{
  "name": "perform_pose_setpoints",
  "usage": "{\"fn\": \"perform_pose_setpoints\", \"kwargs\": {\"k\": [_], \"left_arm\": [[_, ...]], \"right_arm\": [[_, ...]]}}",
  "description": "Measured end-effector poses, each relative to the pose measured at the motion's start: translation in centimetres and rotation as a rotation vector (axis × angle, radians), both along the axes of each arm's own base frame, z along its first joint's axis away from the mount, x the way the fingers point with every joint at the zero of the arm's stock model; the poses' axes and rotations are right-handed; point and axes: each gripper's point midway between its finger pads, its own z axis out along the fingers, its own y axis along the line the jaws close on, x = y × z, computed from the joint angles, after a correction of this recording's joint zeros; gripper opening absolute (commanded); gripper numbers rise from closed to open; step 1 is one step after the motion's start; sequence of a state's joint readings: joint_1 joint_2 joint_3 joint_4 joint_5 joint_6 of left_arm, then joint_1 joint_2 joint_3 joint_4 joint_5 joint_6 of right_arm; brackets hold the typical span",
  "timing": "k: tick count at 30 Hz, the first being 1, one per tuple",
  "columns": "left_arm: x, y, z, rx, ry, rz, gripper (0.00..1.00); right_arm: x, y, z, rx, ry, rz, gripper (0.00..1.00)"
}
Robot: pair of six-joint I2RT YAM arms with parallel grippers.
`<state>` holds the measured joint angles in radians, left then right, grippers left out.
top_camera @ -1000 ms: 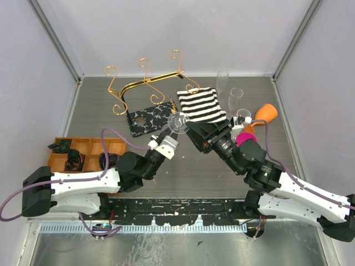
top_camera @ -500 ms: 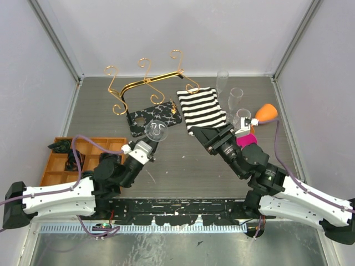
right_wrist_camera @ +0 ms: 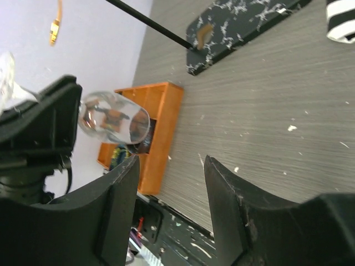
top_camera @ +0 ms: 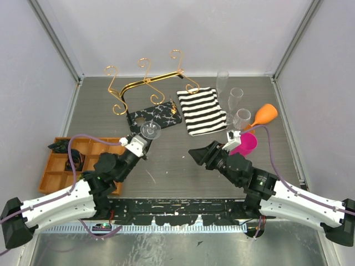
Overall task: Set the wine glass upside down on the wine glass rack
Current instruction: Turn the wine glass upside down at the wine rack.
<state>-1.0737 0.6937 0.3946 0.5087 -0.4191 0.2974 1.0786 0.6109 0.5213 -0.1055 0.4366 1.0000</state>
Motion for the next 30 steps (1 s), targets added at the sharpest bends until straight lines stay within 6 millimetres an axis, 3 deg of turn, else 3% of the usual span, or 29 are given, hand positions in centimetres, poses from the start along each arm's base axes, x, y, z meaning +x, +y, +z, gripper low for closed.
{"fn": "perform_pose_setpoints", "kwargs": {"k": [4, 9, 17, 20, 26, 30], "left_arm": [[1.6, 0.3, -1.2, -0.010, 0.046, -0.001, 0.00], [2.3, 1.1, -0.9, -0.045, 0.054, -0.003, 0.00], [2.9, 6.2, 2.0, -0.174, 0.011, 0.082, 0.00], [3.2, 7.3, 2.4, -0.202, 0.008, 0.100, 0.00], [3.8, 7.7, -0.2, -0.207, 0.074, 0.109, 0.00], [4.0, 6.9, -1.8, -0.185, 0.124, 0.079, 0.00]], "right_arm": [[-0.4, -0.6, -1.7, -0.035, 0.022, 0.004, 0.56], [-0.4, -0.9, -1.6, -0.034, 0.019, -0.002, 0.56], [-0.2, -0.7, -2.5, -0.075, 0.028, -0.004, 0.56], [-0.2, -0.4, -3.1, -0.095, 0.040, 0.004, 0.56], [-0.3, -0.2, -3.0, -0.088, 0.041, 0.013, 0.56], [-0.4, -0.4, -2.6, -0.069, 0.032, 0.012, 0.56]]}}
